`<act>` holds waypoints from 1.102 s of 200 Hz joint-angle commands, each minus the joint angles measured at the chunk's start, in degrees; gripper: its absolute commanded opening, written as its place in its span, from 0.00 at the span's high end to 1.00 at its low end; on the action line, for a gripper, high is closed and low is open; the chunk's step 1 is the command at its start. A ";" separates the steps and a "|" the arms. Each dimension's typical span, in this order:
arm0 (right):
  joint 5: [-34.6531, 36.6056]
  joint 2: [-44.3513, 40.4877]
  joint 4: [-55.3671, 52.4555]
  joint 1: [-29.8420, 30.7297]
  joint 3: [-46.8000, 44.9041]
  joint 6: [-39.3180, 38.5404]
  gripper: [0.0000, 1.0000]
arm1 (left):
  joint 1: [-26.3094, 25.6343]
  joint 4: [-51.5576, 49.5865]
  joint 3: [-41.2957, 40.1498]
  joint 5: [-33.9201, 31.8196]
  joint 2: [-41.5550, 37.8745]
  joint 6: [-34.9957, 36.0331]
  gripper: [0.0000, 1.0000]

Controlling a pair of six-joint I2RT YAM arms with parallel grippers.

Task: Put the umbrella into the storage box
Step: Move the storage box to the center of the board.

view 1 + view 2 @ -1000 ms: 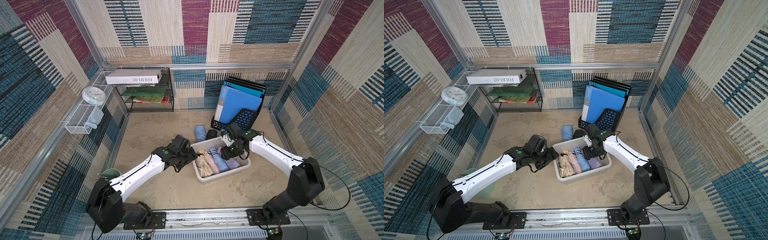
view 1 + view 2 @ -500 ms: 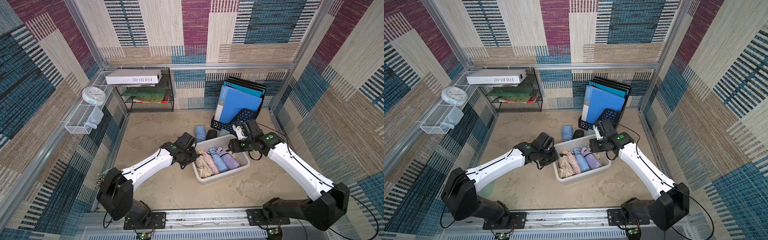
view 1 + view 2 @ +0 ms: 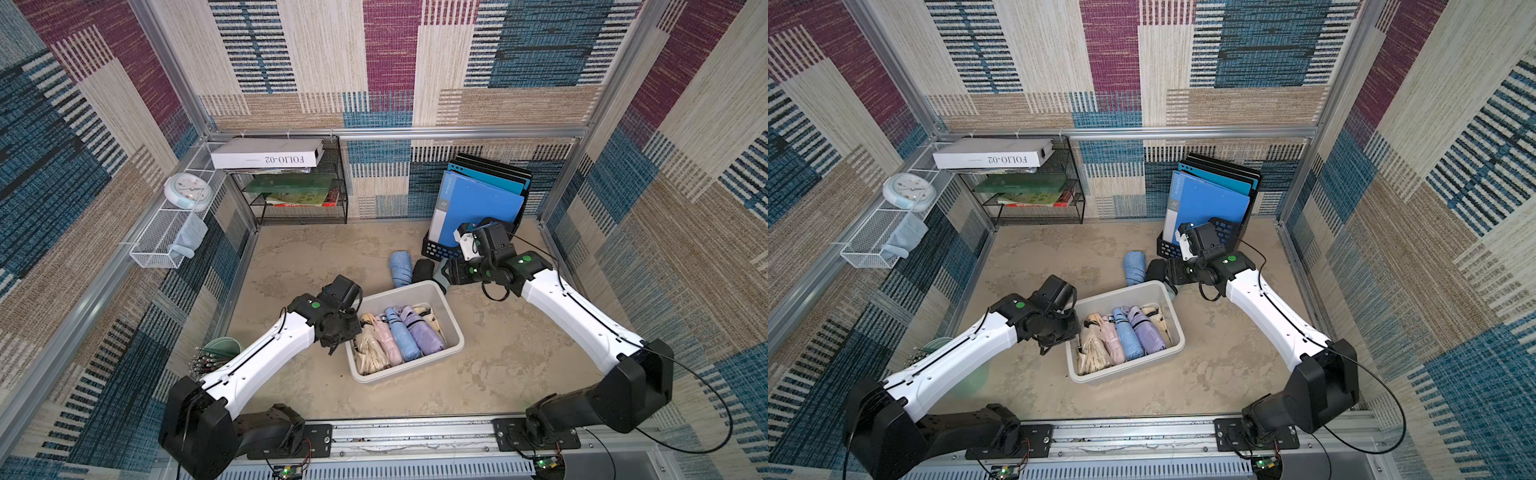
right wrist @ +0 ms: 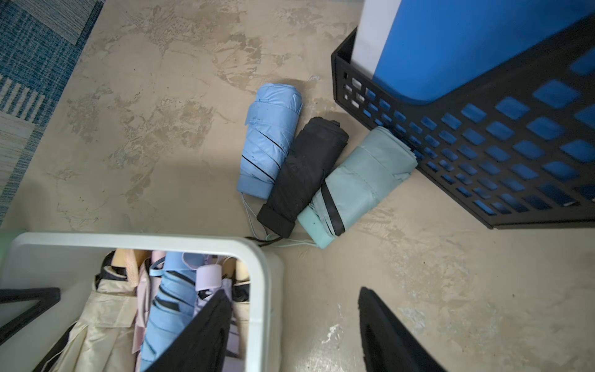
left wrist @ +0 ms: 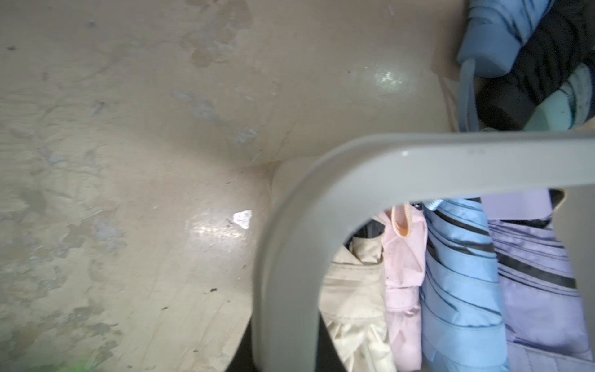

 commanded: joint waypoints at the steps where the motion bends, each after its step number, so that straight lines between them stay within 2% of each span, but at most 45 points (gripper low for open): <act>1: -3.53 4.38 5.65 0.07 2.03 -1.45 0.31 | 2.75 -2.06 -1.49 -0.03 -3.33 7.61 1.00; 15: -5.22 8.51 6.84 0.12 4.20 -0.46 0.30 | 4.91 -2.99 -2.78 1.04 -4.84 8.94 1.00; 44: -3.50 17.98 6.89 0.30 10.69 1.45 0.27 | 8.40 -3.29 -5.21 1.74 -7.28 8.77 1.00; 86: 0.66 30.51 7.59 2.28 20.12 7.51 0.22 | 10.20 -1.77 -7.10 1.93 -9.45 7.69 1.00; 120: 3.24 38.01 7.91 3.72 27.36 10.78 0.19 | 11.07 -0.65 -8.26 2.62 -9.46 7.36 1.00; 159: 4.85 46.51 2.77 4.38 37.85 12.65 0.17 | 12.72 -2.10 -8.56 1.62 -9.71 7.62 1.00; 220: 7.33 54.02 -1.26 6.27 46.13 14.63 0.13 | 15.93 -5.09 -8.87 -0.44 -12.09 7.25 1.00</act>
